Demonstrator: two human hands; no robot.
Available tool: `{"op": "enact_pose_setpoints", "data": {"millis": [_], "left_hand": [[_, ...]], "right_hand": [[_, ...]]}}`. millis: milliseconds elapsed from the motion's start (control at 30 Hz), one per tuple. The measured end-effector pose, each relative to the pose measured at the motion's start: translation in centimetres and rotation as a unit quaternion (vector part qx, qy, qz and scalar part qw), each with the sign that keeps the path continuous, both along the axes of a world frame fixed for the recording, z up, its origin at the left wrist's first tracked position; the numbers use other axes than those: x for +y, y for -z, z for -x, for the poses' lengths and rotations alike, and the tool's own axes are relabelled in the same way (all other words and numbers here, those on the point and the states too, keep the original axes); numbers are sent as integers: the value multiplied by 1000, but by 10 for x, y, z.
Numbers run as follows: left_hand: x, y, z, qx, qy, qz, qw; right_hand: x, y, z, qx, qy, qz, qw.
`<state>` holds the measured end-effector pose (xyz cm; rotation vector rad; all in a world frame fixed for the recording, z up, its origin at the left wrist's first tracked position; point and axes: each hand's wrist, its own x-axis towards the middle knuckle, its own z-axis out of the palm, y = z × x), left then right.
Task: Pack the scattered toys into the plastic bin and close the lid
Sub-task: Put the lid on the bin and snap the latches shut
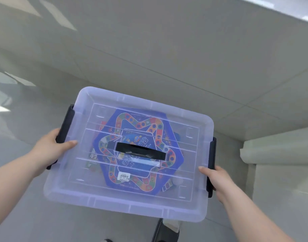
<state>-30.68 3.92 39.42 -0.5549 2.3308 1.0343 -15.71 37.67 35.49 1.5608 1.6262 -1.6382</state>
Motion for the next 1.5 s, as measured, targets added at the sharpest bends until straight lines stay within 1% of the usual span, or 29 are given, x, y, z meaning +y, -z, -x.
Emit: {"op": "enact_pose_setpoints", "data": {"millis": [133, 233, 467, 633, 733, 933, 1033, 1100, 1167, 1233, 1267, 1300, 1367, 1433, 1500], "left_hand": [[83, 36, -3, -25, 52, -29, 998], [134, 64, -6, -50, 92, -33, 994], [223, 114, -3, -63, 140, -48, 987], [252, 140, 5, -67, 142, -40, 987], [259, 153, 11, -66, 130, -33, 989], [261, 173, 15, -79, 120, -22, 989], [260, 162, 3, -115, 60, -90, 987], [251, 154, -8, -137, -17, -97, 986], [237, 148, -26, -168, -122, -97, 973], [225, 148, -48, -207, -232, -162, 936], [222, 149, -58, -220, -274, -207, 913], [222, 148, -66, -226, -307, -247, 891], [225, 148, -78, -209, -364, -307, 854], [229, 149, -83, -184, -409, -337, 828], [231, 148, -83, -175, -432, -345, 815]], "right_hand": [[70, 26, -36, -19, 73, -15, 997], [110, 42, -61, -24, 122, -11, 992], [183, 68, -88, -8, 173, -37, 984], [209, 94, -77, 19, 175, -60, 983], [211, 110, -75, 19, 182, -58, 981], [207, 135, -68, 39, 158, -83, 983], [203, 136, -69, 44, 172, -70, 982], [192, 136, -79, 29, 215, -46, 975], [172, 133, -96, 0, 288, -13, 958], [149, 129, -112, -26, 365, 51, 929], [138, 128, -118, -15, 412, 88, 907], [127, 127, -121, 13, 457, 121, 881], [108, 121, -115, 80, 521, 173, 832], [99, 119, -106, 115, 552, 187, 805], [95, 119, -101, 115, 572, 178, 792]]}}
